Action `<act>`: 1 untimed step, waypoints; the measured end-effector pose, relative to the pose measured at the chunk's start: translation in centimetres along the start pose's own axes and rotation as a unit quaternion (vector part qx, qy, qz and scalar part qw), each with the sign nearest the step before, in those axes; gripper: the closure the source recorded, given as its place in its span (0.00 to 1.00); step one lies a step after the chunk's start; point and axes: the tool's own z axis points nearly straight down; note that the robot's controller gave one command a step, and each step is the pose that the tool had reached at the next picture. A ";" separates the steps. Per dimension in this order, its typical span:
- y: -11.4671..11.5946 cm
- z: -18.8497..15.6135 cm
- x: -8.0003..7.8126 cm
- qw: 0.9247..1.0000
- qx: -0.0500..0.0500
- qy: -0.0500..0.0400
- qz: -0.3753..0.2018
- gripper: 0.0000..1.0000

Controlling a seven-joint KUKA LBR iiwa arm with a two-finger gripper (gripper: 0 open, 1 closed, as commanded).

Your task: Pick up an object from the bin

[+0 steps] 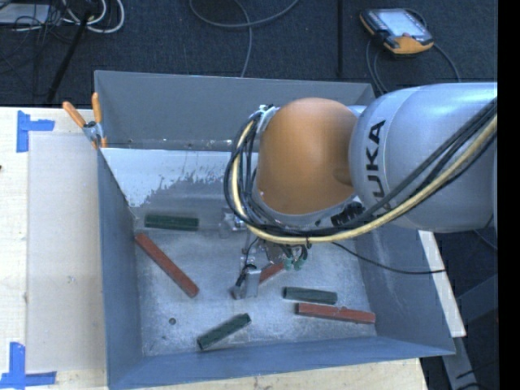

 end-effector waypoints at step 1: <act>0.5 5.4 2.1 0.996 0.000 0.001 -0.088 0.00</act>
Offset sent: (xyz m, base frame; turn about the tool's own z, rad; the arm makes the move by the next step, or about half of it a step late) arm -0.0324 -0.0515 -0.1335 -0.1303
